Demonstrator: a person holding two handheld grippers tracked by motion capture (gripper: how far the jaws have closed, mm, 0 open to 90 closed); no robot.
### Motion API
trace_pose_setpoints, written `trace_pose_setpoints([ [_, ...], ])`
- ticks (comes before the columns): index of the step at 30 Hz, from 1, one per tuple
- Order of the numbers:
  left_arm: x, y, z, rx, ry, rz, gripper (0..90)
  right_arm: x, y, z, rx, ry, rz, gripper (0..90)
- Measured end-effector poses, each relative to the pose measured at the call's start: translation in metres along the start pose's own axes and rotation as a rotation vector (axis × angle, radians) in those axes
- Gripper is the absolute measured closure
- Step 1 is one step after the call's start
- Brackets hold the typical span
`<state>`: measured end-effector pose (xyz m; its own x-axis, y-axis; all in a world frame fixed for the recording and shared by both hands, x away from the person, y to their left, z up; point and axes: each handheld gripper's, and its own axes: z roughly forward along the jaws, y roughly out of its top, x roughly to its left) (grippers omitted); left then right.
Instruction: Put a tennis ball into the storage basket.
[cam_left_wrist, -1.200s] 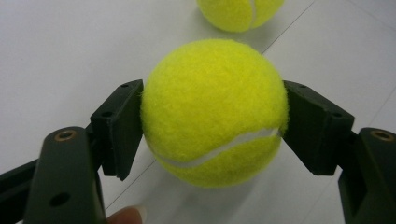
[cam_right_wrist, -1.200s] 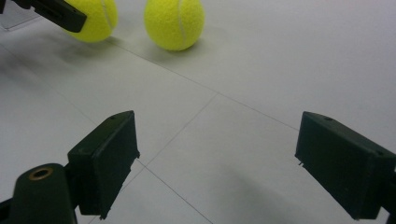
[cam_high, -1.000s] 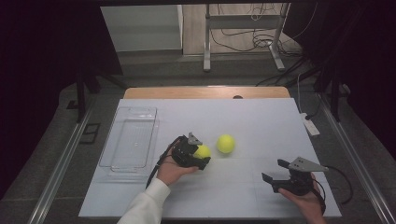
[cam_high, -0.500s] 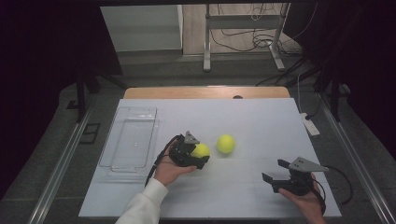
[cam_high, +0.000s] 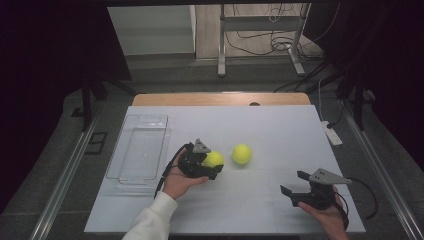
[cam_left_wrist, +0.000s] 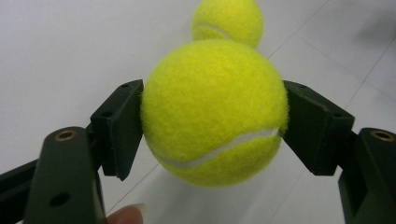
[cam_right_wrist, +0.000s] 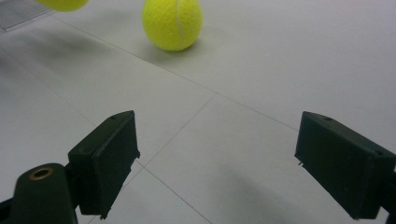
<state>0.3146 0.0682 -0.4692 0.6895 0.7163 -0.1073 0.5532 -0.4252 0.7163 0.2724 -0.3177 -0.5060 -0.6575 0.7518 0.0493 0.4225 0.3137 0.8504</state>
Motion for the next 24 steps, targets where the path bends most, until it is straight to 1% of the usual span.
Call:
trace_pose_setpoints([
  [4, 0.0, 0.002, -0.004, -0.018, 0.007, -0.008, 27.2, 0.0, 0.0, 0.0, 0.002, 0.001, -0.003, 13.2],
  [15, 0.002, 0.003, -0.016, -0.074, 0.007, -0.029, 27.2, 0.0, 0.0, 0.0, 0.002, 0.0, -0.004, 13.2],
  [20, 0.004, 0.004, -0.025, -0.102, 0.021, -0.033, 27.2, 0.0, 0.0, 0.0, 0.003, 0.0, -0.004, 13.2],
  [24, 0.005, 0.005, -0.029, -0.113, 0.027, -0.034, 27.2, 0.0, 0.0, 0.0, 0.003, 0.0, -0.004, 13.2],
])
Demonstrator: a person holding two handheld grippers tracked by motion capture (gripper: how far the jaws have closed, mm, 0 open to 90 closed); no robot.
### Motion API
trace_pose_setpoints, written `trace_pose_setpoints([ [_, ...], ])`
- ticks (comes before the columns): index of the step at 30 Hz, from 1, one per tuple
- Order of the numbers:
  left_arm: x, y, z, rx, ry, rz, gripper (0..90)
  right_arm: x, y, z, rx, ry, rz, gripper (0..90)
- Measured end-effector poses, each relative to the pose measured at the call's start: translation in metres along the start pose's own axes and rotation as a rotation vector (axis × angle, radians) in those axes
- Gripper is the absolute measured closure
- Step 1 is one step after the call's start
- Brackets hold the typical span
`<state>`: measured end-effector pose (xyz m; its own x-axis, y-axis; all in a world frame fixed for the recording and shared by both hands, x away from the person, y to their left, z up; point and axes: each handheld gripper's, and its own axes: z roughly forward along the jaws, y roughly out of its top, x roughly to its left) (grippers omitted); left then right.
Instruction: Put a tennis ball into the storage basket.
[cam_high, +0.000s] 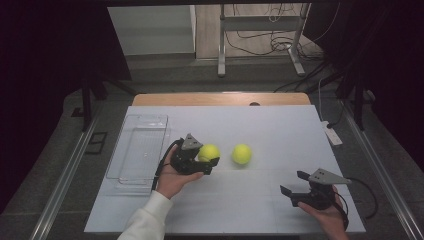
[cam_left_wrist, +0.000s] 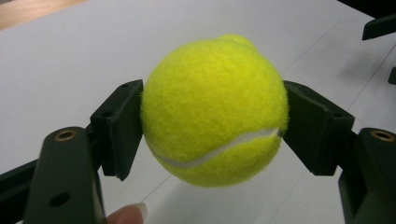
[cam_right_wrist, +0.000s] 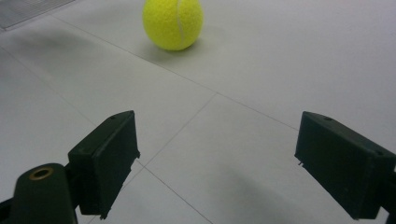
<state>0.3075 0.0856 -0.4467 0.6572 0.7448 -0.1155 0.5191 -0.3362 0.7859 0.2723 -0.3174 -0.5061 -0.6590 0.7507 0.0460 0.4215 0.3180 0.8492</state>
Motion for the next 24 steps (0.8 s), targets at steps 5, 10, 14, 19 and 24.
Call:
trace_pose_setpoints([
  [5, 0.001, 0.001, -0.005, -0.027, 0.002, -0.009, 27.2, 0.0, 0.0, 0.0, -0.001, 0.001, 0.001, 13.2],
  [10, 0.0, 0.003, -0.008, -0.042, 0.007, -0.009, 27.2, 0.0, 0.0, -0.001, -0.004, 0.0, 0.004, 13.2],
  [14, 0.001, 0.005, -0.011, -0.053, 0.009, -0.006, 27.2, 0.0, 0.0, -0.001, -0.004, 0.0, 0.005, 13.2],
  [19, 0.002, 0.006, -0.014, -0.067, 0.015, -0.011, 27.2, 0.0, 0.0, -0.001, -0.004, -0.001, 0.005, 13.2],
  [24, 0.005, 0.006, -0.017, -0.08, 0.017, -0.021, 27.2, 0.0, 0.0, 0.0, -0.004, -0.001, 0.006, 13.2],
])
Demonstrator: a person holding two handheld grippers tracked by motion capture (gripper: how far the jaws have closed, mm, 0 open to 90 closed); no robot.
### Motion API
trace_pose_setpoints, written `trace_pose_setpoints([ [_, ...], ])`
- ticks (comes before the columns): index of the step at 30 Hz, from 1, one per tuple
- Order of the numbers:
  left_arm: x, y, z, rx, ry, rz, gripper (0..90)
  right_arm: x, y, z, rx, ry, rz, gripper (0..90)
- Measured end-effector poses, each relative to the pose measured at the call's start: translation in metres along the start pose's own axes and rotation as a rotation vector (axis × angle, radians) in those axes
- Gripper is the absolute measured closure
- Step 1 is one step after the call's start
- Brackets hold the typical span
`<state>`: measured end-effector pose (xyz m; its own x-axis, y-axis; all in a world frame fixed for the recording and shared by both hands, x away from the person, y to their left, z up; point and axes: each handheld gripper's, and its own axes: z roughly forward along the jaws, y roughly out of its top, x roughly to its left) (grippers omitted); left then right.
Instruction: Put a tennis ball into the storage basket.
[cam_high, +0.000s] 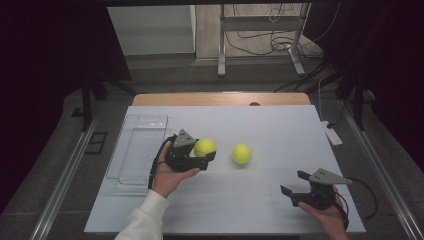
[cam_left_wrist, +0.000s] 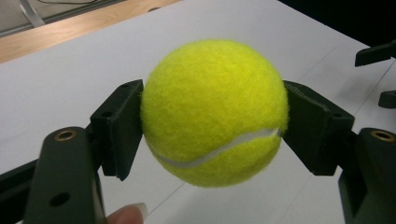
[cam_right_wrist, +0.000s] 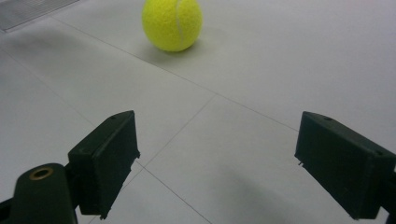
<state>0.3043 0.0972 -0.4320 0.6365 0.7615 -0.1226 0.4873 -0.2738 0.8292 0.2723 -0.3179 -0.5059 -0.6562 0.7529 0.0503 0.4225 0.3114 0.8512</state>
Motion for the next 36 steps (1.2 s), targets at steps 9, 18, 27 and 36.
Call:
trace_pose_setpoints([
  [9, 0.004, 0.002, -0.005, -0.017, 0.009, -0.006, 27.2, 0.0, 0.0, 0.0, -0.001, 0.0, 0.0, 13.2],
  [18, 0.009, 0.005, -0.011, -0.037, 0.027, -0.018, 27.2, 0.0, 0.0, 0.0, -0.002, -0.001, 0.001, 13.2],
  [27, 0.013, 0.009, -0.016, -0.054, 0.035, -0.026, 27.2, 0.0, 0.0, 0.0, -0.002, -0.001, 0.002, 13.2],
  [36, 0.015, 0.012, -0.017, -0.061, 0.043, -0.028, 27.2, 0.0, 0.0, 0.0, -0.002, -0.001, 0.003, 13.2],
])
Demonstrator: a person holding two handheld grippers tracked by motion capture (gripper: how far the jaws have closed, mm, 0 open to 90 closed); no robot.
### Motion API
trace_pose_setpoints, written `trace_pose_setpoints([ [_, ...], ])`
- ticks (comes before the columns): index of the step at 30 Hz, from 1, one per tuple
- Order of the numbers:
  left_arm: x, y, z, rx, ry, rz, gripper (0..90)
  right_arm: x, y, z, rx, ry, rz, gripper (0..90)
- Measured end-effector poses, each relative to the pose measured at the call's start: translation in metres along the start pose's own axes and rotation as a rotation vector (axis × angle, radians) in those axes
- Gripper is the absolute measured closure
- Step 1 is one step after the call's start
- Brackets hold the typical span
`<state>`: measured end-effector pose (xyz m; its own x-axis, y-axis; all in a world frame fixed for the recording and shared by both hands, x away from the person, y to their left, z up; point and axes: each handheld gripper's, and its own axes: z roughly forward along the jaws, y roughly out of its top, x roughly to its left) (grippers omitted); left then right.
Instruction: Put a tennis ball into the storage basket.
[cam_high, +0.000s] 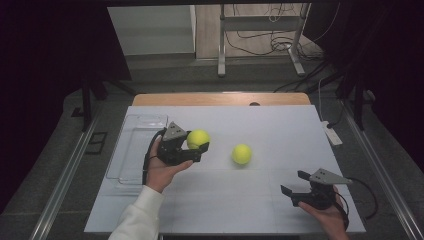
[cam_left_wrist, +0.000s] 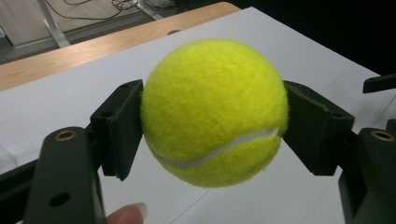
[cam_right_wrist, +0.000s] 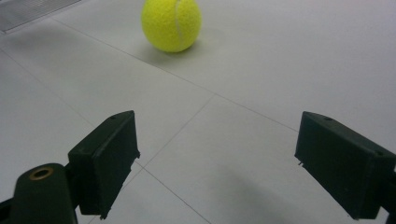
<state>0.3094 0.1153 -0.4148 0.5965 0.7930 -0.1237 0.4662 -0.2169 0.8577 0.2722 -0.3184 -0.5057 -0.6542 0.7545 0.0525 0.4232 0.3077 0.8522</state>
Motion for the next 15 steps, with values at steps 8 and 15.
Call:
trace_pose_setpoints([
  [8, 0.009, 0.0, -0.001, -0.003, 0.022, -0.015, 27.2, 0.0, 0.0, 0.0, 0.0, -0.001, 0.002, 13.2],
  [15, 0.015, 0.0, -0.003, -0.012, 0.04, -0.033, 27.2, 0.0, 0.0, 0.0, 0.001, -0.001, 0.0, 13.2],
])
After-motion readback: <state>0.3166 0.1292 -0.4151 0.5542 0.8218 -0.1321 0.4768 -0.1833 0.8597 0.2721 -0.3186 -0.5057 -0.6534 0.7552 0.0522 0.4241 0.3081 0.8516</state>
